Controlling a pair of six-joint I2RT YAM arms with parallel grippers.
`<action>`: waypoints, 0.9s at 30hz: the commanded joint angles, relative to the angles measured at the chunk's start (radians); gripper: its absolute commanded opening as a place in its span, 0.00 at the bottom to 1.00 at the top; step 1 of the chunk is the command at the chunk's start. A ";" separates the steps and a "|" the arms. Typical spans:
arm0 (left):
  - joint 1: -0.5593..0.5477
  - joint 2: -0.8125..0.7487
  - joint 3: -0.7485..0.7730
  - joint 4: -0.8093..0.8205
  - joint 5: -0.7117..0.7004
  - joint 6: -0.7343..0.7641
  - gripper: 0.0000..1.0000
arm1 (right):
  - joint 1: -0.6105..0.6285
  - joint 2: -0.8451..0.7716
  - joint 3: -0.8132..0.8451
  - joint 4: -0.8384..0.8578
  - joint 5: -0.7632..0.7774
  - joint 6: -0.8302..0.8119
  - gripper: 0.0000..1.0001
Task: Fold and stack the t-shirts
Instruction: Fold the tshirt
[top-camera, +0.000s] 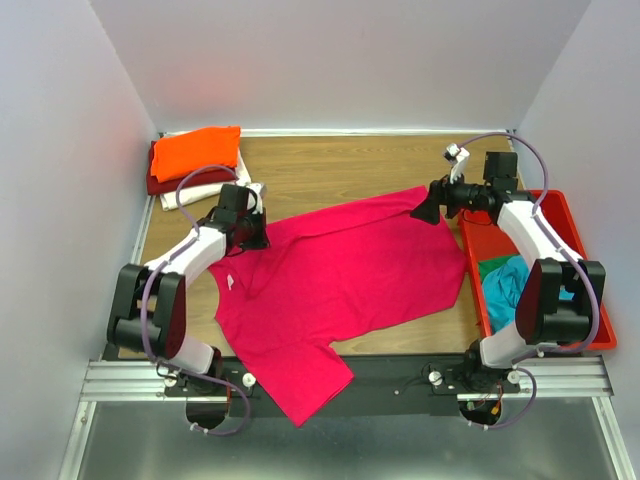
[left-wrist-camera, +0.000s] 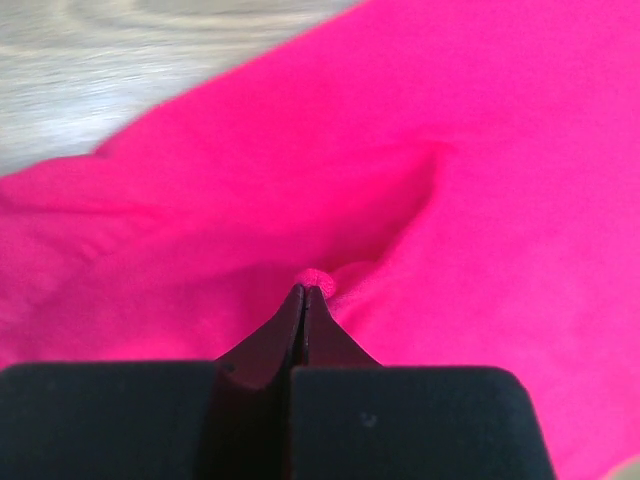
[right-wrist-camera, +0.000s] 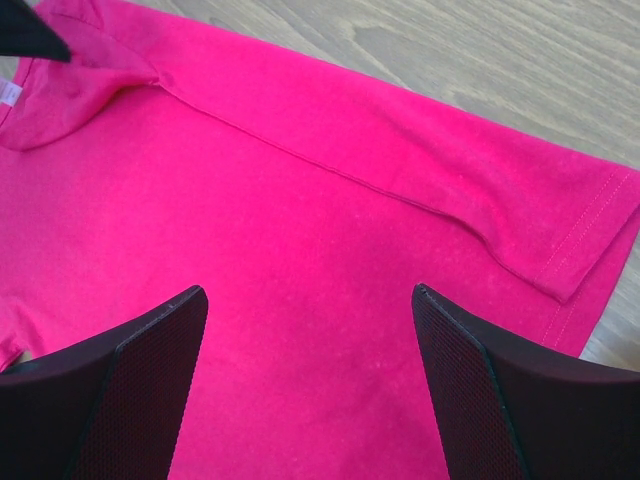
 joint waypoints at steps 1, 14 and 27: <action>-0.038 -0.089 -0.074 0.009 0.124 -0.047 0.00 | -0.007 0.001 -0.004 -0.023 -0.022 -0.020 0.89; -0.141 -0.189 -0.161 0.054 0.350 -0.078 0.41 | -0.024 0.010 -0.003 -0.029 -0.010 -0.026 0.89; 0.175 -0.394 -0.173 0.187 0.093 -0.213 0.55 | -0.020 0.114 0.048 -0.031 0.095 0.032 0.87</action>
